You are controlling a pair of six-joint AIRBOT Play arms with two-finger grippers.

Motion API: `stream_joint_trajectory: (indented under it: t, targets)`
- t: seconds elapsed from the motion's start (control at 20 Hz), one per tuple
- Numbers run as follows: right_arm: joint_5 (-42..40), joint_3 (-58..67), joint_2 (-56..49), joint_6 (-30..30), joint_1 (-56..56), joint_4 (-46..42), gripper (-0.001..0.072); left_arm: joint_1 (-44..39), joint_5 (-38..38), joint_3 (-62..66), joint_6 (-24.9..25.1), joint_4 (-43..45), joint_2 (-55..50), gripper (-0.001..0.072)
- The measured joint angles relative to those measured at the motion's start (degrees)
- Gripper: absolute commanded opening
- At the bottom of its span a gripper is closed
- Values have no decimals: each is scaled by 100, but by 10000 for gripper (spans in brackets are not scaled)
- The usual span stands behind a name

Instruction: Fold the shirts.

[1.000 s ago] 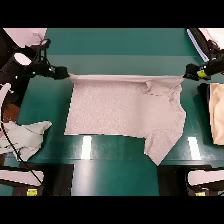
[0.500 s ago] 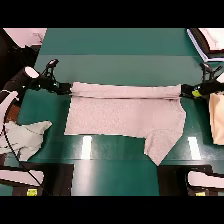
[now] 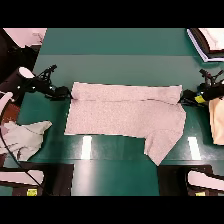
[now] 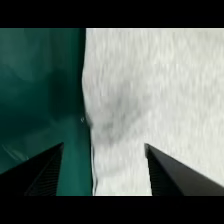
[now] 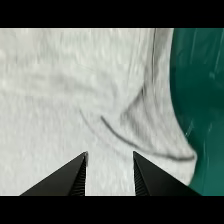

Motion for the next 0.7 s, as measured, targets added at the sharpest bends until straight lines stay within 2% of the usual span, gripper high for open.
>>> stream_joint_trajectory:
  t: [0.25,0.5,0.7]
  targets:
    - [409,-616,1071,-205,-446,11,303,404,-474,-1318,48,66,1119,597]
    - [350,-1113,1875,-396,-638,354,303,503,-332,-2841,68,-262,1895,597]
    - [293,-1246,2131,-466,-678,638,303,518,-195,-3432,70,-669,2079,597]
